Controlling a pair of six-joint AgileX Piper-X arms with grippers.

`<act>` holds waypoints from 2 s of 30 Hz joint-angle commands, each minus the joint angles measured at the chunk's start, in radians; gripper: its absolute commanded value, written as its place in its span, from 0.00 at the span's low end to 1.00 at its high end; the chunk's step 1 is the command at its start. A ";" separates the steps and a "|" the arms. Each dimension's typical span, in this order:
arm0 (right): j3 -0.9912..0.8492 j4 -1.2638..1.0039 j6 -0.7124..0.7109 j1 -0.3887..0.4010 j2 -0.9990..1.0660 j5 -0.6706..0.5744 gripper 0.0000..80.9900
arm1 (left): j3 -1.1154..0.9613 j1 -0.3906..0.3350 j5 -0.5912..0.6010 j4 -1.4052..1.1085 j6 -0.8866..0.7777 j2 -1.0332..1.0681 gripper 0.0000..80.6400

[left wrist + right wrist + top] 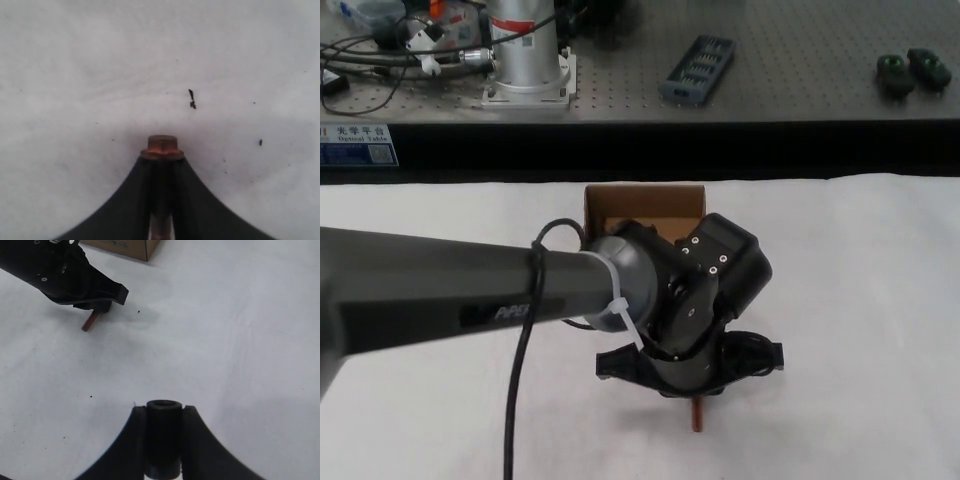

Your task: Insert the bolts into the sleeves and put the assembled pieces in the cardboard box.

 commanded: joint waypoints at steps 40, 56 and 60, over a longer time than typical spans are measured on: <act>0.429 -1.558 -0.004 0.047 0.460 -0.693 0.05 | 0.609 0.107 0.701 -0.734 0.424 -0.920 0.01; 0.427 -1.903 -0.004 0.236 0.681 -0.654 0.05 | 0.678 0.107 0.819 -1.050 0.371 -0.926 0.01; 0.427 -1.910 -0.004 0.236 0.681 -0.635 0.05 | 0.763 0.107 0.809 -1.174 0.363 -0.928 0.01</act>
